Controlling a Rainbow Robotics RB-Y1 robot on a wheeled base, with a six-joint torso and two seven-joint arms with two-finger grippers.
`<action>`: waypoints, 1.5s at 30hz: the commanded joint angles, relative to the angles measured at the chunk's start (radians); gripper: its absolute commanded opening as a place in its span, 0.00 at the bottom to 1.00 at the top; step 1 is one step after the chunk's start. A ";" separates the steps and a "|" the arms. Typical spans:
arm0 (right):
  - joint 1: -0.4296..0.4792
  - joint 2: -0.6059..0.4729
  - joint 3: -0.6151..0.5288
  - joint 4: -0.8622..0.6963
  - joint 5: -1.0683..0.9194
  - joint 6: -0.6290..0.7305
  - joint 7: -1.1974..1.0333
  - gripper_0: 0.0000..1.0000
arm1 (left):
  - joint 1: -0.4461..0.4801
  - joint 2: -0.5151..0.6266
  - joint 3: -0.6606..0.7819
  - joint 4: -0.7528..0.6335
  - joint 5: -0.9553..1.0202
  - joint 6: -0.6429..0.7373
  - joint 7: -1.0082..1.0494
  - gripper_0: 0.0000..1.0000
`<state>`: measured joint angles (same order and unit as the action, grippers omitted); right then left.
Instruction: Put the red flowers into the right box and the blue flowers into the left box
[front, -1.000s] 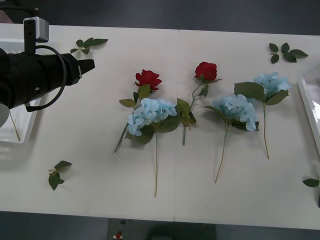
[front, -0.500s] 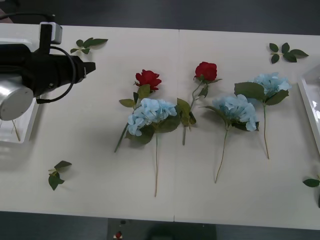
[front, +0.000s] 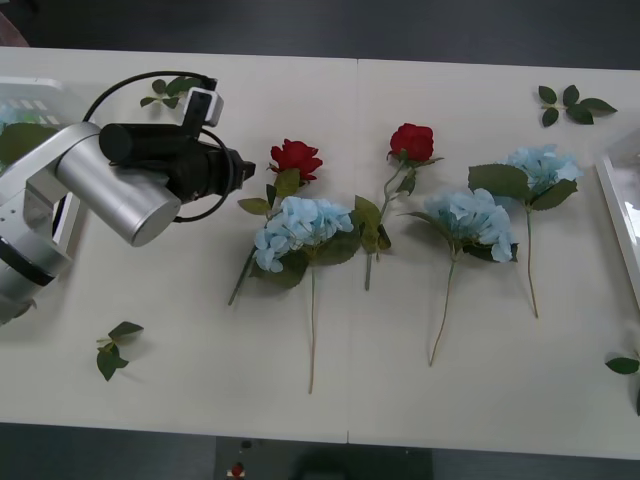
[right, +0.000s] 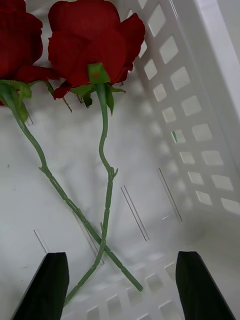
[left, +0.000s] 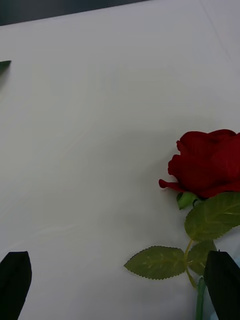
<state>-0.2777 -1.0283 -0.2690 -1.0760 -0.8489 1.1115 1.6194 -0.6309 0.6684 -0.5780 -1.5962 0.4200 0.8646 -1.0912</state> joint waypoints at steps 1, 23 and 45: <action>-0.018 0.004 -0.019 -0.119 -0.015 0.062 0.024 1.00 | -0.090 -0.050 -0.043 0.085 -0.021 -0.001 -0.004 1.00; -0.100 0.186 0.024 -0.476 -0.111 0.432 -0.217 1.00 | -0.222 -0.197 -0.235 0.371 -0.038 -0.052 -0.004 1.00; -0.120 0.323 0.254 -0.506 0.106 0.268 -0.294 1.00 | -0.224 -0.231 -0.289 0.372 -0.041 -0.050 0.005 1.00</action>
<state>-0.3701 -0.7109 0.0214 -1.5720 -0.7377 1.3737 1.3669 -0.8216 0.4471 -0.8418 -1.2139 0.3906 0.8207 -1.0912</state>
